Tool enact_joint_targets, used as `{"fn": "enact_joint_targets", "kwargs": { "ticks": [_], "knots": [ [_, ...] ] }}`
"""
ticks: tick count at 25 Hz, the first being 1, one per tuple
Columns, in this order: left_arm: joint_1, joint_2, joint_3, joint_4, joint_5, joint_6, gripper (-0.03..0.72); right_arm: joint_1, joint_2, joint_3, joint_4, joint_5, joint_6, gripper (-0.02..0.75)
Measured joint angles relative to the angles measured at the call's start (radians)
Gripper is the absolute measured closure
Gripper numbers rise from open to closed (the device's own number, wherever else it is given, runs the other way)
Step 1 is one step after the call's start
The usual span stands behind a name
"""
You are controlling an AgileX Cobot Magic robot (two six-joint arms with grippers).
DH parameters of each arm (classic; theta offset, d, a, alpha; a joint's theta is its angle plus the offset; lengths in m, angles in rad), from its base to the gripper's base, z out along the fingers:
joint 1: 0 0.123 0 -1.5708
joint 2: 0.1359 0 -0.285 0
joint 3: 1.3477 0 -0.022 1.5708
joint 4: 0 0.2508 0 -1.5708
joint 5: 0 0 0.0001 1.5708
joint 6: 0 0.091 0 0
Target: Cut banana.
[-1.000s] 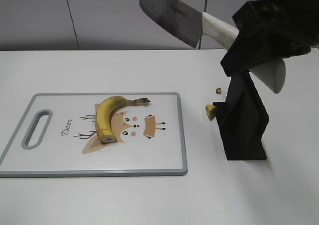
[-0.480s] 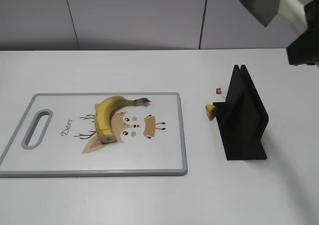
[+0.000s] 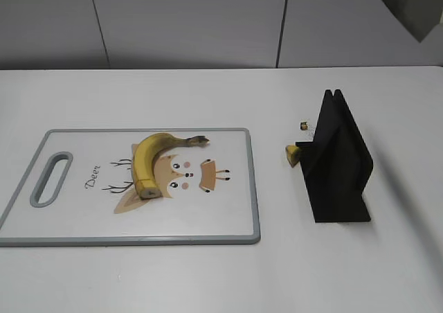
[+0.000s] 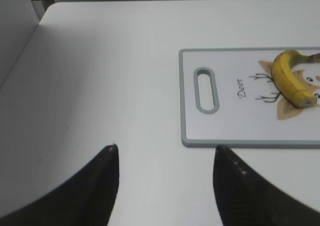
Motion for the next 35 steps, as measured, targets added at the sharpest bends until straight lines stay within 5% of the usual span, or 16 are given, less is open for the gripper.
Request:
{"fn": "enact_joint_targets", "kwargs": {
  "ticks": [9, 35],
  "knots": [
    [0.002, -0.006, 0.041, 0.000, -0.100, 0.000, 0.116, 0.000, 0.013, 0.125, -0.051, -0.033, 0.032, 0.577],
    [0.003, -0.006, 0.041, 0.002, -0.105, 0.000, 0.127, 0.000, 0.367, 0.127, -0.124, -0.181, 0.073, 0.577]
  ]
}}
